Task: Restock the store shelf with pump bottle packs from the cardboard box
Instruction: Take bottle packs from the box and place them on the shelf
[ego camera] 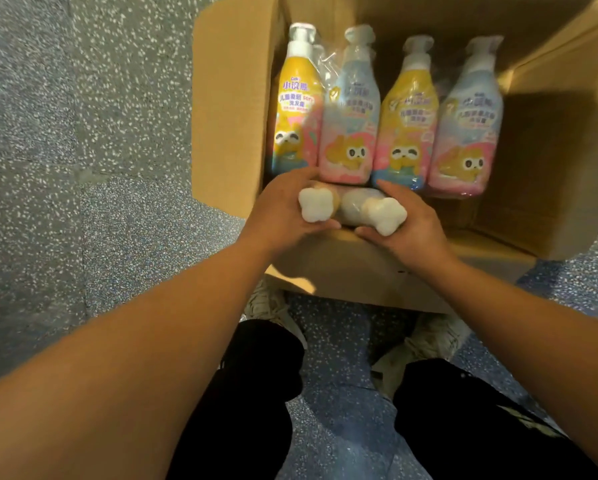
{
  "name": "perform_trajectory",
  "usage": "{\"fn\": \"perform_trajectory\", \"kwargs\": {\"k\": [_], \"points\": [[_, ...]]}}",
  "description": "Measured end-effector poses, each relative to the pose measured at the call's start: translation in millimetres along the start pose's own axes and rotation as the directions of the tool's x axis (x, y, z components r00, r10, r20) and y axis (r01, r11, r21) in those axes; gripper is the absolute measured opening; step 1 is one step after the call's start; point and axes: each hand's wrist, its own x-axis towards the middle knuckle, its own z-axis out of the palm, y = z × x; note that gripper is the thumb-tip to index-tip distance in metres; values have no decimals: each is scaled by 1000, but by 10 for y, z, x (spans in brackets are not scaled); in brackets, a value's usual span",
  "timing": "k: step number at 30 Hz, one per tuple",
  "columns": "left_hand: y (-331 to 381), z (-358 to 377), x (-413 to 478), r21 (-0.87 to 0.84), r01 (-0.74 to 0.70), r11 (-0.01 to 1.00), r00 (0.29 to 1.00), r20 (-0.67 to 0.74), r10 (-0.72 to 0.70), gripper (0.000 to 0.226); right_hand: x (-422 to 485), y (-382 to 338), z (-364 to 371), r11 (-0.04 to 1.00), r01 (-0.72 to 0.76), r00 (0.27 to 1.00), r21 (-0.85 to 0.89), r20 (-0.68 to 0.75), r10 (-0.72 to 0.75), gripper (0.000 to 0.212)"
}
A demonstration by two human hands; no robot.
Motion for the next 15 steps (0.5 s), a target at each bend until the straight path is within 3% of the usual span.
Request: {"fn": "perform_trajectory", "kwargs": {"k": [2, 5, 15], "points": [[-15, 42, 58, -6, -10, 1000, 999, 35, 10, 83, 56, 2, 21, 999, 24, 999, -37, 35, -22, 78], [-24, 60, 93, 0, -28, 1000, 999, 33, 28, 66, 93, -27, 2, 994, 59, 997, -90, 52, -55, 71], [381, -322, -150, 63, 13, 998, 1000, -9, -12, 59, -147, -402, -390, 999, 40, 999, 24, 20, -41, 56]]}}
